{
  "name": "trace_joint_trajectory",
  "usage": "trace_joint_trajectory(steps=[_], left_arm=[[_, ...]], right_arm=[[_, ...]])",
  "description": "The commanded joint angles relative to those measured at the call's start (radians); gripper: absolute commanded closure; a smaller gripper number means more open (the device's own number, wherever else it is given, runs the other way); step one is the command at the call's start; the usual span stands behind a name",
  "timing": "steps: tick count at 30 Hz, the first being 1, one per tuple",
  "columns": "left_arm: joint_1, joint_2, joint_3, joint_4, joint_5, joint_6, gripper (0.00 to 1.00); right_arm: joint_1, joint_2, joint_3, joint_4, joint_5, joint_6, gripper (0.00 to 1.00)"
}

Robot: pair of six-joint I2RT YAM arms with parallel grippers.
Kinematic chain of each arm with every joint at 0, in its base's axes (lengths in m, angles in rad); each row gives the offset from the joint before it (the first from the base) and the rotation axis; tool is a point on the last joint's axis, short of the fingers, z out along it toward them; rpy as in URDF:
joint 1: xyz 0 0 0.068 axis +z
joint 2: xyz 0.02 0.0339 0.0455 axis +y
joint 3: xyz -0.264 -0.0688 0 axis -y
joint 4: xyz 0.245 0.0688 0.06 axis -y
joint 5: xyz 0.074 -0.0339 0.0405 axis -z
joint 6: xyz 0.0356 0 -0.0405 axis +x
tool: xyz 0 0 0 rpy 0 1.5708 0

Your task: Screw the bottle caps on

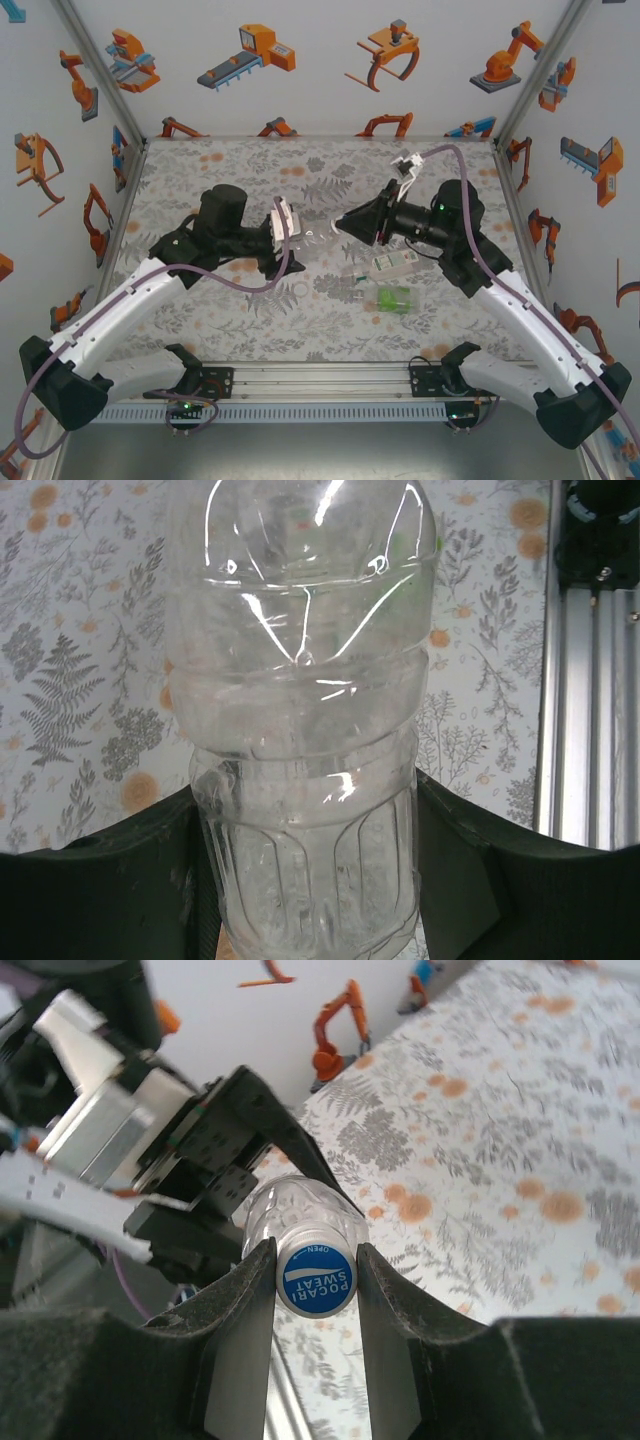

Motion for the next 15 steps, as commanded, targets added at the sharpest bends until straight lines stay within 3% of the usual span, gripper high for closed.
trace_joint_trajectory(steps=[1, 5, 11, 15], left_arm=[[-0.008, 0.004, 0.013, 0.123, -0.069, -0.033, 1.0], [-0.009, 0.024, 0.029, 0.129, -0.108, -0.041, 1.0], [-0.012, 0.035, 0.032, 0.127, -0.105, -0.027, 1.0], [-0.012, 0.036, 0.026, 0.121, -0.107, -0.02, 1.0]], right_arm=[[0.027, -0.012, 0.031, -0.194, 0.244, 0.278, 1.0], [0.051, 0.025, 0.085, -0.303, 0.329, 0.463, 1.0], [0.055, 0.117, 0.182, -0.509, 0.352, 0.811, 1.0], [0.075, 0.146, 0.162, -0.43, 0.308, 0.975, 1.0]])
